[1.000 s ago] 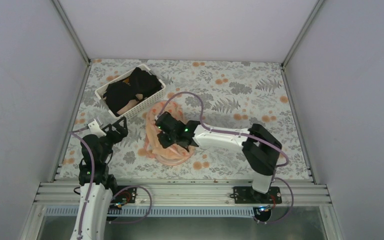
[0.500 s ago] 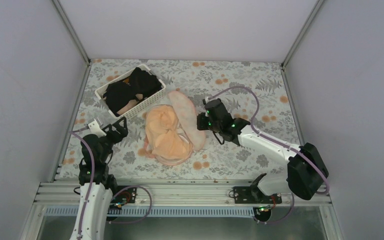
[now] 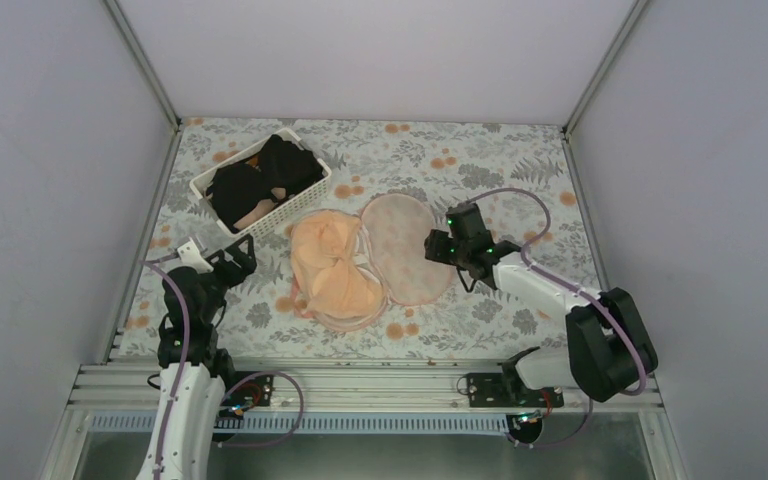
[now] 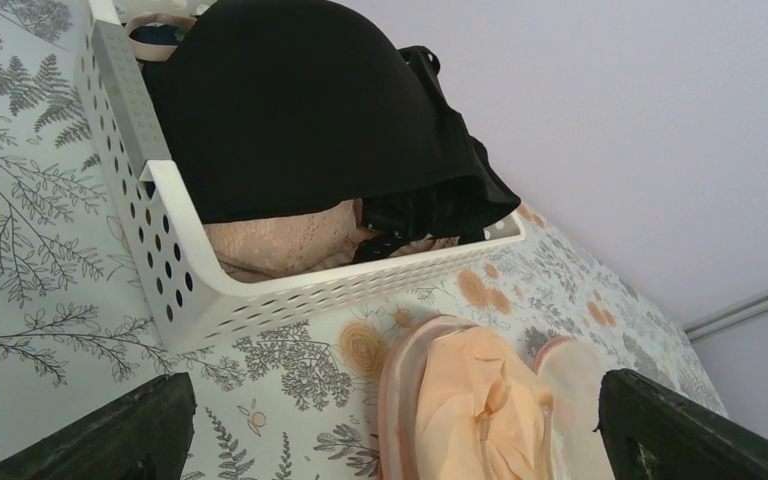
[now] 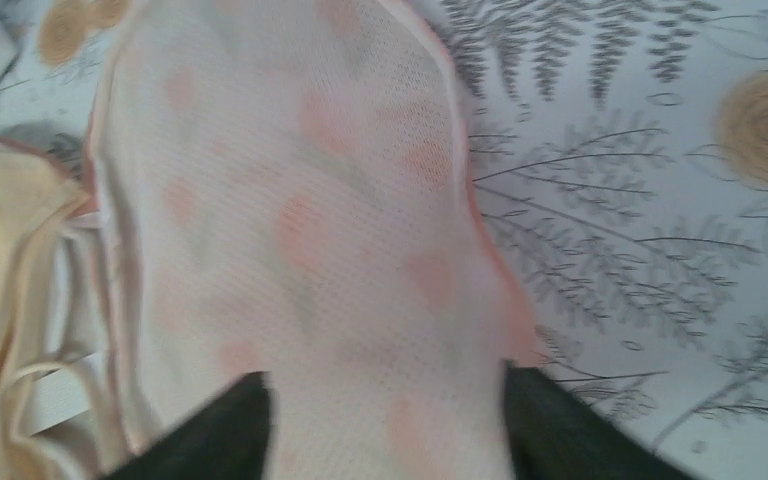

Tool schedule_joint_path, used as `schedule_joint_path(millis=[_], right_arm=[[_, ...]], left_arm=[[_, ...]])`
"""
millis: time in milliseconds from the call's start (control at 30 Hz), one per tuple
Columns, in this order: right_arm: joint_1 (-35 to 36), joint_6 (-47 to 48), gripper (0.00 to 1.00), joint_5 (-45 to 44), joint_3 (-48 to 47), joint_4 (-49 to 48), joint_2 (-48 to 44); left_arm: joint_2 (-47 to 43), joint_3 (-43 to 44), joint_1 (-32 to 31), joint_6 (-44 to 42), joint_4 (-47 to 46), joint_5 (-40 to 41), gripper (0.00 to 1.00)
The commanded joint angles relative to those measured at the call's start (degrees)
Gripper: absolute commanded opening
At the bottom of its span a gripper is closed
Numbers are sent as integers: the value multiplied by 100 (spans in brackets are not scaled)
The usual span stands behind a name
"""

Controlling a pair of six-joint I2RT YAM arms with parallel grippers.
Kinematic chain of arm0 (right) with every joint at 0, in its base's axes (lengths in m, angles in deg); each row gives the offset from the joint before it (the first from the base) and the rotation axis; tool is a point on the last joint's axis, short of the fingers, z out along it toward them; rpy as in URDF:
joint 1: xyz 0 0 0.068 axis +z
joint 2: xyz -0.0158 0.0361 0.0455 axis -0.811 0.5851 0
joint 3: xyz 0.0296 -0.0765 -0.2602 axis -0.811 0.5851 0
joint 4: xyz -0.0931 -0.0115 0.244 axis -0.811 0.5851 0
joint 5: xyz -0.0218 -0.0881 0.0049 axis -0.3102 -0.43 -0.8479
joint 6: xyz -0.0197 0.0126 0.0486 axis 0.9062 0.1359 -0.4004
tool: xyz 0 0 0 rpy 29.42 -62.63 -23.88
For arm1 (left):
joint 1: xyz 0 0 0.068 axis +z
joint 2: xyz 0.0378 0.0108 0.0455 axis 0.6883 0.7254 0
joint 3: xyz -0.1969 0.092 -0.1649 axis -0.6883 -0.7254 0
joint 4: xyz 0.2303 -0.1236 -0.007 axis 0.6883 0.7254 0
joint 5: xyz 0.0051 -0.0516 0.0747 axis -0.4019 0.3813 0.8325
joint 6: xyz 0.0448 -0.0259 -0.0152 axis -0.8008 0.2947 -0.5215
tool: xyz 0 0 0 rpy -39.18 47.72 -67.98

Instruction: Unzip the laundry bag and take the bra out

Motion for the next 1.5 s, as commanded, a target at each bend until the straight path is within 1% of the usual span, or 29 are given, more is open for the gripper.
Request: schedule_joint_path(millis=[0,33,67,133,267,333,400,467,500,567,600,633,700,733,800,900,967,1000,1033,1067,1133,1233,1300,1367,1467], right_arm=[[-335,-108,80,-245,85,177,-282],[-412,-77,86,-236,77,215,-368],[-478,-58,88,-222,66,249,-497],[-506,18,88,-237,-43,399,-664],[-317,325,76,287,-331,619,-812],[-64,420,72,726,-380,639,-735],[238,473,69,1130,-414,696,-585],[590,587,67,1678,-458,658,-385],[770,675,67,1916,-495,607,-293],[1139,895,67,2118,-630,561,-64],[1329,1000,66,2126,-720,555,23],[1496,1096,66,2100,-800,540,107],[1848,1307,65,2036,-982,487,273],[2029,1441,65,1904,-1076,488,354],[2439,1764,65,1449,-1254,525,489],[3055,2417,65,427,-1338,506,615],[3418,3052,65,-131,-1202,328,647],[3600,3404,66,-449,-1096,160,644],[3756,3741,67,-589,-964,-13,629],[3897,4166,67,-603,-829,-226,598],[3997,4597,68,-415,-626,-553,558],[4019,4757,68,-324,-633,-627,713],[4020,4674,68,-427,-749,-492,870],[4013,4621,68,-330,-744,-489,872],[3967,4389,68,-151,-682,-546,789]], left_arm=[[33,23,22,-64,-97,9,100],[49,31,20,-68,-103,-3,100],[66,44,22,-81,-112,-29,100],[167,117,22,-145,-124,-111,100],[659,393,13,-323,-479,-705,100],[1179,681,5,-352,-607,-1113,99],[1755,1135,-55,-577,-513,-1549,96],[2285,1672,-254,-1206,-9,-1804,94],[2516,2005,-425,-1651,502,-1828,93],[3074,2631,-789,-2638,1264,-1771,93],[3328,2908,-888,-2893,1580,-1695,94],[3596,3128,-877,-2910,1752,-1854,94],[4283,3677,-922,-3039,2152,-2216,89],[4619,3996,-993,-3129,2388,-2231,87],[5079,4531,-1107,-3427,2638,-2125,82],[5503,4869,-1331,-4207,2713,-1840,81],[5973,5182,-1476,-4748,2993,-1372,77],[6263,5369,-1488,-4908,3188,-1215,74],[6554,5591,-1490,-5027,3400,-1134,71],[6875,5821,-1490,-5149,3635,-1127,67],[7455,6166,-1498,-5253,3906,-1152,61],[7769,6318,-1547,-5294,3705,-1022,61],[7878,6301,-1636,-5419,3580,-970,63],[8007,6243,-1751,-5499,3491,-956,64],[8204,6157,-1835,-5329,3245,-777,64]])
